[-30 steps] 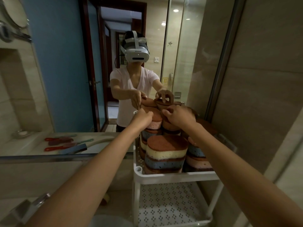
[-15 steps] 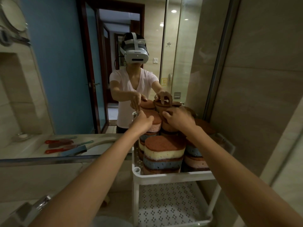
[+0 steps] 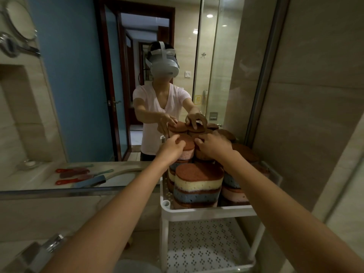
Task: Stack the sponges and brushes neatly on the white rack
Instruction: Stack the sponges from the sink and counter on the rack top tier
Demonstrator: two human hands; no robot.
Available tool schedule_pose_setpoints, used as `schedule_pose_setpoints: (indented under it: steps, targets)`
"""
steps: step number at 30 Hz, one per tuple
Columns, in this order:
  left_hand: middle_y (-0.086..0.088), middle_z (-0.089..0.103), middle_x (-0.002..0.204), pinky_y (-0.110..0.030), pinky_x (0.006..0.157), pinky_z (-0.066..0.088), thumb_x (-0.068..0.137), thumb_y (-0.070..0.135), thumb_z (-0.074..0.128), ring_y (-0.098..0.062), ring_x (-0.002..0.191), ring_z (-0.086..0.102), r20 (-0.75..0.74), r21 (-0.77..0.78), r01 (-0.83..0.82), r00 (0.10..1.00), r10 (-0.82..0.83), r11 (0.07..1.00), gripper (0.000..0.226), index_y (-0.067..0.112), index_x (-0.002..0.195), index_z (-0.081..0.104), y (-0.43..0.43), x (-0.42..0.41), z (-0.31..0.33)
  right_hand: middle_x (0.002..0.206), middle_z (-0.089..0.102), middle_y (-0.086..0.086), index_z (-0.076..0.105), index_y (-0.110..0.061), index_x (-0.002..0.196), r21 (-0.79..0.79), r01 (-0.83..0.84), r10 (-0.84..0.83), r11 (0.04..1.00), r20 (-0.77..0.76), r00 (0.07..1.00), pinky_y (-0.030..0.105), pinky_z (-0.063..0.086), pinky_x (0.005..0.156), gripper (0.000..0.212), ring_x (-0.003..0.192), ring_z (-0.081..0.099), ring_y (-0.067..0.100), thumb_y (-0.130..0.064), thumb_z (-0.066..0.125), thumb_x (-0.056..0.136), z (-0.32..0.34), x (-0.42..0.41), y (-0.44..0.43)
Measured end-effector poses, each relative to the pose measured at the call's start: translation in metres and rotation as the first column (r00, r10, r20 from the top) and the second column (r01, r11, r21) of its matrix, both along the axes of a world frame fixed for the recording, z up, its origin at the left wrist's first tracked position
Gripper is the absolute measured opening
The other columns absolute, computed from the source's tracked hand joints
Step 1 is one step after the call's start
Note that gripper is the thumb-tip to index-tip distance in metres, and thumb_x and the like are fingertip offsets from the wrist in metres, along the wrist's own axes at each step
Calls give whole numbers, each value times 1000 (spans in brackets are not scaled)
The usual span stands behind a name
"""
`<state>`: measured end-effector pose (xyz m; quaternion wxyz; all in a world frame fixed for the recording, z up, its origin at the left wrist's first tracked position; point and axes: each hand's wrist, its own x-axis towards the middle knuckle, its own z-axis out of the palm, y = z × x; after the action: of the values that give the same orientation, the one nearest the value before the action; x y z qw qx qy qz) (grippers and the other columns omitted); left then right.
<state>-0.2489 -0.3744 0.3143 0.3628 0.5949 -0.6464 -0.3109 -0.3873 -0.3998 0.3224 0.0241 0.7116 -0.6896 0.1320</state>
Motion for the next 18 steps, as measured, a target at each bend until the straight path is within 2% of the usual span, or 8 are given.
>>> schedule_pose_setpoints:
  steps: [2,5,6,8,10,13,15,18]
  targets:
    - [-8,36,148,-40,108,35,97,30,37,-28,134,38,-26,22,15,1000,-14,1000,49,21,145,29,2,1,1,141,37,18,53,-22,127,31,33,-32,999,-29,999,49,31,106,46,130,35,36,-44,27,97,3,2,4]
    - [-9,39,146,-41,108,36,98,33,34,-27,132,40,-98,39,18,995,-14,999,49,20,144,30,5,4,4,145,33,15,56,-18,122,-52,28,-28,998,1,1000,53,26,111,43,135,27,36,-39,27,98,8,9,15]
    - [-7,45,139,-38,103,39,98,33,34,-25,125,45,-113,32,-2,994,6,999,47,19,142,33,6,5,5,142,38,16,57,-15,118,-139,12,-7,990,34,999,53,29,109,40,132,32,36,-35,29,98,9,13,20]
    - [0,54,109,-32,81,43,98,31,35,-16,94,54,-141,-8,-72,988,70,997,41,16,136,42,11,11,8,131,48,15,57,-12,116,-309,-44,70,950,74,995,47,35,106,33,126,40,33,-25,34,97,13,26,34]
    - [6,49,95,-27,69,39,98,27,36,-6,73,46,-192,-73,-166,970,150,983,36,16,131,47,19,26,8,127,51,13,55,-10,119,-399,-130,192,908,122,974,41,39,103,30,122,43,30,-16,39,93,13,45,52]
    - [5,53,100,-25,76,37,97,21,39,-10,87,50,-290,-146,-323,918,271,935,30,13,119,59,42,62,-9,121,52,13,53,-7,120,-519,-216,399,827,271,876,36,45,88,34,110,50,29,-4,43,87,4,79,84]
    - [0,59,92,-26,77,39,95,17,43,-16,89,54,-359,-111,-403,869,341,909,23,13,100,65,65,90,-36,116,53,17,52,-3,120,-547,-265,506,794,352,788,32,42,78,38,103,53,32,2,44,84,-19,108,108]
    - [2,60,73,-35,83,48,94,15,44,-25,87,60,-370,30,-440,829,419,898,29,24,70,58,92,123,-89,119,54,19,52,-1,122,-460,-366,564,809,434,702,24,37,76,42,103,54,33,2,44,81,-72,147,136]
